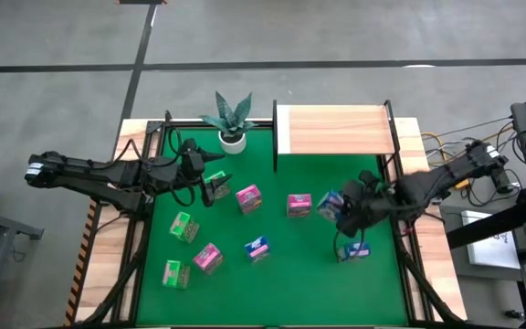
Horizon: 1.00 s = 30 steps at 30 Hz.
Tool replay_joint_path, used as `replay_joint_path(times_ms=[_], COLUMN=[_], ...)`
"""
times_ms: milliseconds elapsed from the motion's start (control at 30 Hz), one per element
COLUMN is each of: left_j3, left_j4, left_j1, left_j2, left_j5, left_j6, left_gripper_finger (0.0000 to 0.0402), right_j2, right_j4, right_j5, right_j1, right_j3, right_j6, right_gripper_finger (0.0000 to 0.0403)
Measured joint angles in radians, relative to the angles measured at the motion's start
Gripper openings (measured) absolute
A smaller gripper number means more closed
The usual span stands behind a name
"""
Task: Stack cereal on shelf
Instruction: Put the top blue cereal box on the shelf
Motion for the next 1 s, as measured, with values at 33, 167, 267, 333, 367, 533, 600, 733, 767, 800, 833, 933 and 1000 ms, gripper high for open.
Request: replay_joint_path(times_ms=[33, 167, 267, 333, 367, 533, 600, 733, 767, 800, 833, 933, 1000], left_j3=[0.0, 0.0, 0.0, 0.001, 0.001, 0.002, 0.002, 0.002, 0.002, 0.002, 0.002, 0.002, 0.002], left_j4=[0.001, 0.005, 0.011, 0.011, 0.011, 0.02, 0.031, 0.045, 0.045, 0.045, 0.045, 0.045, 0.045], left_j1=[0.0, 0.0, 0.0, 0.0, 0.0, 0.0, 0.0, 0.0, 0.0, 0.0, 0.0, 0.0, 0.0], left_j2=[0.0, 0.0, -0.005, -0.007, -0.009, -0.016, -0.017, -0.017, -0.017, -0.017, -0.017, -0.017, -0.017], left_j5=[0.0, 0.0, 0.0, 0.0, 0.0, 0.0, 0.0, 0.0, 0.0, 0.0, 0.0, 0.0, 0.0], left_j6=[0.009, 0.037, 0.054, 0.065, 0.072, 0.106, 0.119, 0.132, 0.132, 0.132, 0.132, 0.136, 0.136], left_gripper_finger=[0.0275, 0.0275, 0.0275, 0.0275, 0.0275, 0.0275, 0.0275, 0.0275, 0.0275, 0.0275, 0.0275, 0.0275, 0.0275], right_j2=[0.0, 0.006, 0.019, 0.035, 0.046, 0.125, 0.164, 0.262, 0.287, 0.311, 0.336, 0.399, 0.437], right_j4=[-0.017, -0.023, -0.016, -0.014, -0.005, 0.039, 0.067, 0.08, 0.078, 0.076, 0.076, 0.072, 0.066], right_j5=[0.0, -0.005, -0.025, -0.05, -0.071, -0.196, -0.259, -0.381, -0.407, -0.432, -0.457, -0.529, -0.572], right_j1=[-0.026, -0.145, -0.258, -0.338, -0.38, -0.594, -0.674, -0.82, -0.852, -0.883, -0.913, -0.988, -1.025], right_j3=[0.038, 0.173, 0.264, 0.312, 0.337, 0.436, 0.465, 0.532, 0.549, 0.565, 0.583, 0.625, 0.651], right_j6=[-0.031, -0.202, -0.345, -0.453, -0.506, -0.762, -0.859, -1.018, -1.05, -1.081, -1.111, -1.193, -1.233], right_gripper_finger=[0.0125, 0.0125, 0.0124, 0.0123, 0.0123, 0.0123, 0.0123, 0.0123, 0.0123, 0.0123, 0.0123, 0.0123, 0.0123])
